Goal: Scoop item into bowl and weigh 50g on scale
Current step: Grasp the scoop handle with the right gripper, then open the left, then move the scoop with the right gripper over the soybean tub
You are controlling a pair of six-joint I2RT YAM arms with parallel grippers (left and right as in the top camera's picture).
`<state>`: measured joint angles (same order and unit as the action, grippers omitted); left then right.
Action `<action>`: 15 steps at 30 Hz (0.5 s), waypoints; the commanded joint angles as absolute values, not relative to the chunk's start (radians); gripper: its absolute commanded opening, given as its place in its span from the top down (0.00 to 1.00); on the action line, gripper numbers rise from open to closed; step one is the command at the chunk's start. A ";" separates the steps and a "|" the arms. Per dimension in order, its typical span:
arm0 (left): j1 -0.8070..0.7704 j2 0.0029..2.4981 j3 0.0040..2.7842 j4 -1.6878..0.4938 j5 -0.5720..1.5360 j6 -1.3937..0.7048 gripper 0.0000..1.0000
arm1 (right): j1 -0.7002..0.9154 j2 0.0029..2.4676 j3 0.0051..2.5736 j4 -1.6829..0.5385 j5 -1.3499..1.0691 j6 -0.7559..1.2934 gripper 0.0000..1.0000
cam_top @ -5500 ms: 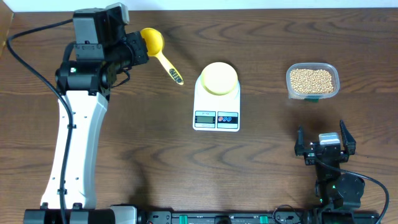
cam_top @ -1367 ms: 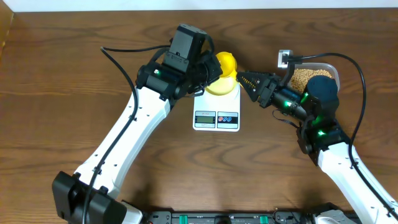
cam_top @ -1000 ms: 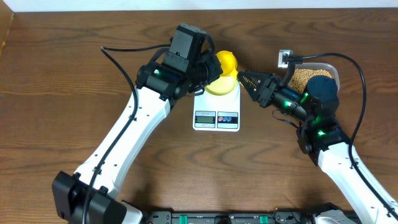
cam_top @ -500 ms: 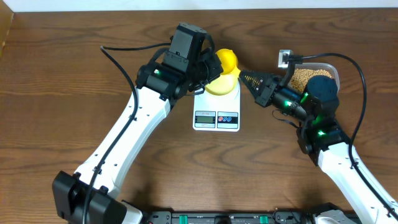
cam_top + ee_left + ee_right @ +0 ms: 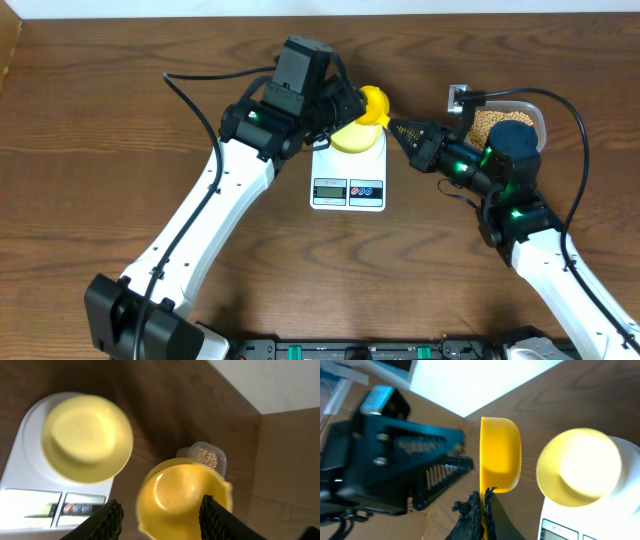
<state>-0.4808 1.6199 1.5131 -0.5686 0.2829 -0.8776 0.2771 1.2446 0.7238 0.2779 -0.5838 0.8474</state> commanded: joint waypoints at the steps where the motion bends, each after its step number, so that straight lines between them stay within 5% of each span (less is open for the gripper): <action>1: -0.470 1.624 1.507 -0.531 0.280 -0.756 0.43 | 0.279 1.244 0.738 0.249 -0.533 0.828 0.99; 15: -0.303 1.584 1.534 -0.571 0.281 -0.422 0.41 | 0.180 1.244 0.986 -0.229 -0.429 0.456 0.99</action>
